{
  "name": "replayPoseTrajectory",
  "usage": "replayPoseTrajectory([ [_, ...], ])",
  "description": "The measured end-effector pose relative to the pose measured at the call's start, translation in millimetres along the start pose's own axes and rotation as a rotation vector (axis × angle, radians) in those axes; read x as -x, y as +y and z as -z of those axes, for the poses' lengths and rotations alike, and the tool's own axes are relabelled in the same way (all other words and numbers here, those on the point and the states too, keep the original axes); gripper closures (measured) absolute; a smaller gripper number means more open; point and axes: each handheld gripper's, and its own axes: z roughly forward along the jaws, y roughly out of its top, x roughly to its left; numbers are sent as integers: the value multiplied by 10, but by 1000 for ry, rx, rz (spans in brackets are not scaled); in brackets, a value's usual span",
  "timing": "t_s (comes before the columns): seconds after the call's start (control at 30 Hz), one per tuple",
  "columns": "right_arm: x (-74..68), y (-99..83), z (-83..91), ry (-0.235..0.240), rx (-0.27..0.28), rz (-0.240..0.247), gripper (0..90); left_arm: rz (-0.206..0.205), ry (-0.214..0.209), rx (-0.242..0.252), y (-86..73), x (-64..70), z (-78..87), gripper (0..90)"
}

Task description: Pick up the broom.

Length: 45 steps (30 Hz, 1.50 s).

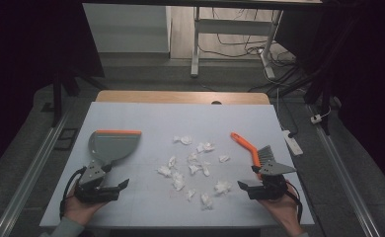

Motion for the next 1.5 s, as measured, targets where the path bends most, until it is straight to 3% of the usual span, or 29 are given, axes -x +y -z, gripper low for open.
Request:
replayPoseTrajectory([
  [0.17,-6,97,4,3,-12,-8,207,-3,-1,3,3,5,9,204],
  [0.33,26,276,-3,-27,-43,-23,224,-6,-3,0,10,5,-4,206],
  [0.43,97,391,-7,-32,-77,-70,233,-7,-3,-5,5,9,-17,207],
  [0.5,117,419,-3,-39,-83,-71,234,-5,-2,-7,5,6,-23,207],
  [0.7,321,622,-46,-87,-145,-90,233,-4,1,-10,6,7,-26,208],
  [0.93,567,747,-109,-114,-175,-125,237,-9,1,-14,6,15,-42,209],
  [1.03,719,797,-180,-122,-210,-146,242,-11,1,-16,6,19,-47,209],
  [1.07,824,827,-261,-125,-246,-161,244,-11,0,-16,6,20,-48,209],
  [1.1,824,827,-261,-125,-246,-161,244,-11,-1,-16,6,22,-49,209],
  [1.23,1026,837,-524,-126,-358,-170,248,-18,-5,-21,4,39,-58,209],
  [1.4,1108,782,-680,-135,-438,-156,269,-20,-8,-21,1,40,-68,209],
  [1.5,1122,767,-728,-143,-449,-137,299,-9,-29,-25,-4,43,-87,209],
])
